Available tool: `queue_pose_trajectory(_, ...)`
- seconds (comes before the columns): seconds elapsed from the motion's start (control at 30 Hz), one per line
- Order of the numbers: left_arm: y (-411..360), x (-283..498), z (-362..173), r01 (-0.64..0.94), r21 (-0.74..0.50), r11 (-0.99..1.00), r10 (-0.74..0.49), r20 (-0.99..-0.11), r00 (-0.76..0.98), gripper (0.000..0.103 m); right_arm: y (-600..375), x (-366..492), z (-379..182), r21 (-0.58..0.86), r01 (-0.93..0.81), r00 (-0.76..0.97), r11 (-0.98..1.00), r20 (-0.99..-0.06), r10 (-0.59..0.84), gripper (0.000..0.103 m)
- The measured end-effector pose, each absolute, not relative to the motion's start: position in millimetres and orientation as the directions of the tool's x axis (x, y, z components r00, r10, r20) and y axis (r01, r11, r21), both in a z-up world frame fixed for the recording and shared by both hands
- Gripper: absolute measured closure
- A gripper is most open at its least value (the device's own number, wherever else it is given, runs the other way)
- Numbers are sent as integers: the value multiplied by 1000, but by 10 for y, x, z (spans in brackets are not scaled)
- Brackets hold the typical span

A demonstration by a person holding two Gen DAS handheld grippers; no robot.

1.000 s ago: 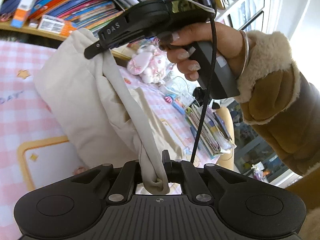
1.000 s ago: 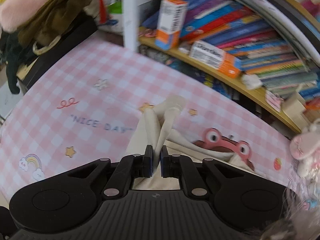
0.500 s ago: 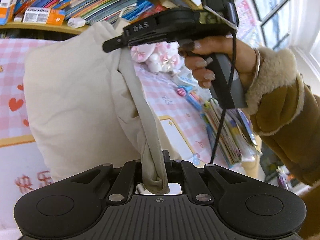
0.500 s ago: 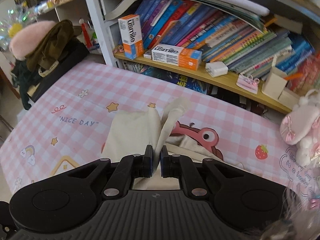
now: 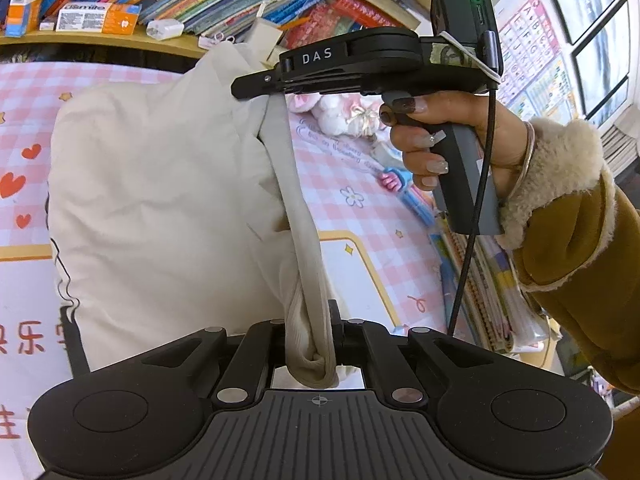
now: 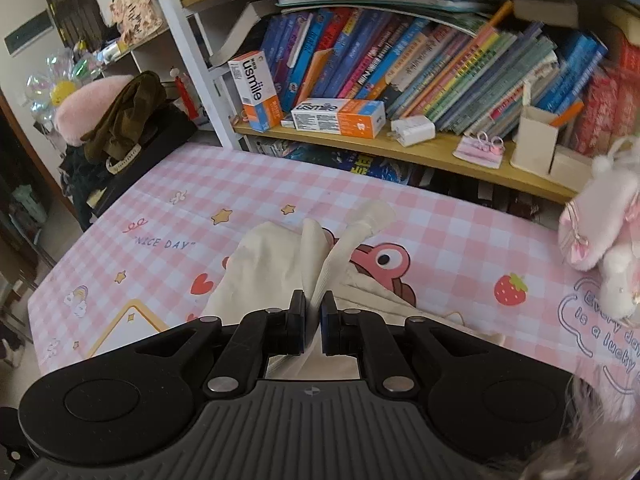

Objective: Fold clothes

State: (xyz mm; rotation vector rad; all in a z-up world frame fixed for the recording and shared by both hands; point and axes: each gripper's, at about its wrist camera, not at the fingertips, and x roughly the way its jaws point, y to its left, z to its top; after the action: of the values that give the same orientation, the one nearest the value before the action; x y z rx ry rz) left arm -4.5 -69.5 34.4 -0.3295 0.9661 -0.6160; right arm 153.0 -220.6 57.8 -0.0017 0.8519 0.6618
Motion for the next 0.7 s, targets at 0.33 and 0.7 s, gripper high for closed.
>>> queue_pose_trajectory(0.33,-1026,73,150,322,-478,817,-573,-729,375,95,-2515,1580,309,316,-500,446,806,-704,553,96)
queue_pose_trajectory(0.7,-833,-1,68,298,-589,752,-659,-663,354,68,-3019,1304,-92,258,-339,485,905,-776,403,65)
